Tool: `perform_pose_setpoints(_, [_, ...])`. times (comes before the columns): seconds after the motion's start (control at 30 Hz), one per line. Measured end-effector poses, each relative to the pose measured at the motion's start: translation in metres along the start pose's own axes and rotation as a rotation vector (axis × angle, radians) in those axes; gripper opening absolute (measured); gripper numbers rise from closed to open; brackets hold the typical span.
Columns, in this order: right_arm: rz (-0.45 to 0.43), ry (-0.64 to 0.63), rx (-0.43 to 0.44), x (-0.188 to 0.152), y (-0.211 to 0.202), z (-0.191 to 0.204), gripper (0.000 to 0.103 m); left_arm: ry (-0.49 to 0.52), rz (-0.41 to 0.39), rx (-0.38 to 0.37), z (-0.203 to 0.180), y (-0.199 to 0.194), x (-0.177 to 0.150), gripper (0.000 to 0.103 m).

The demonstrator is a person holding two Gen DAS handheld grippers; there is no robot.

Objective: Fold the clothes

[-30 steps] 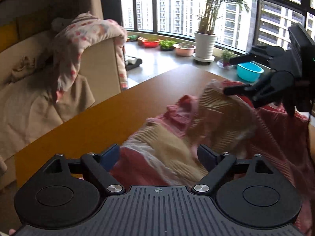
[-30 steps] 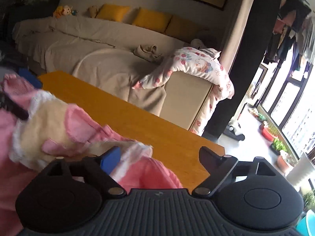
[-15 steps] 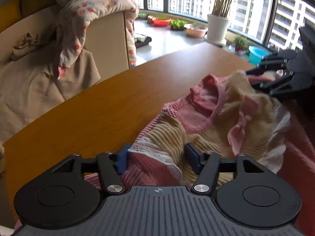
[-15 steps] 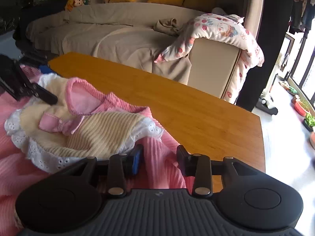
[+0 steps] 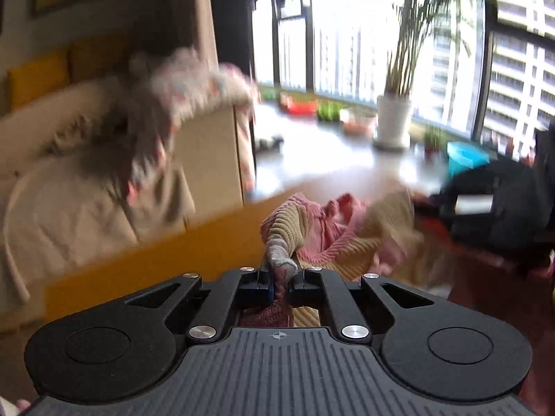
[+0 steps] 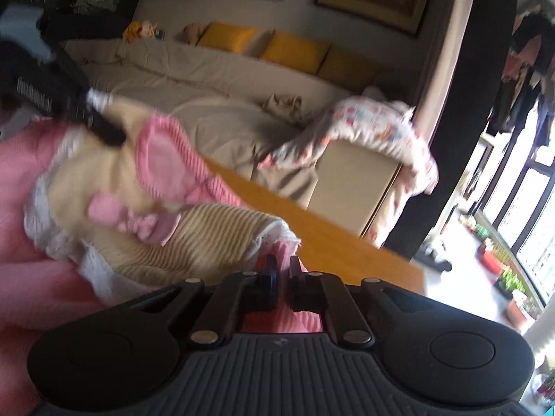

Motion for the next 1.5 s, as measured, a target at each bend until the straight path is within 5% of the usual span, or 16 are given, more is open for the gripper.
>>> perform_pose_setpoints(0.4, [-0.390, -0.083, -0.184, 0.114, -0.150, -0.001, 0.005, 0.176, -0.445, 0.166, -0.054, -0.203, 0.107, 0.008])
perform_pose_setpoints(0.63, [-0.616, -0.168, -0.292, 0.169, -0.272, 0.016, 0.005, 0.307, -0.635, 0.221, -0.115, -0.327, 0.132, 0.008])
perform_pose_setpoints(0.8, [-0.707, -0.212, -0.338, 0.188, -0.337, 0.024, 0.005, 0.330, -0.695, 0.233, -0.144, -0.368, 0.139, 0.008])
perform_pose_setpoints(0.9, [-0.712, -0.209, -0.343, 0.190, -0.346, 0.021, 0.005, 0.296, -0.661, 0.220, -0.141, -0.352, 0.137, 0.008])
perform_pose_setpoints(1.03, [-0.635, -0.137, -0.319, 0.177, -0.318, 0.007, 0.005, 0.225, -0.542, 0.176, -0.114, -0.266, 0.122, 0.008])
perform_pose_setpoints(1.17, [-0.455, -0.063, -0.280, 0.136, -0.227, -0.010, 0.005, 0.111, -0.343, 0.132, -0.057, -0.134, 0.085, 0.011])
perform_pose_setpoints(1.27, [-0.246, 0.035, -0.243, 0.084, -0.123, -0.033, 0.009, 0.011, -0.152, 0.155, -0.009, -0.039, 0.046, 0.023])
perform_pose_setpoints(1.37, [-0.066, 0.164, -0.249, 0.031, -0.054, -0.056, 0.009, -0.179, -0.061, 0.171, 0.042, -0.015, 0.018, 0.029])
perform_pose_setpoints(1.47, [-0.016, 0.298, -0.251, 0.001, -0.043, -0.077, 0.035, -0.336, -0.012, 0.101, 0.068, -0.032, -0.003, 0.053])
perform_pose_setpoints(1.5, [-0.009, 0.339, -0.250, -0.006, -0.043, -0.083, 0.055, -0.343, 0.006, 0.088, 0.069, -0.039, -0.009, 0.055])
Point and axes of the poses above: each gripper's, at about its wrist camera, not at the fingertips, and y roughly the way its jaws point, z to its left, x to its top, the point moved 8 cm from there along y, roughly the way its jaws point, and after that the axes turned 3 degrees about -z, right-handed, at the moved point
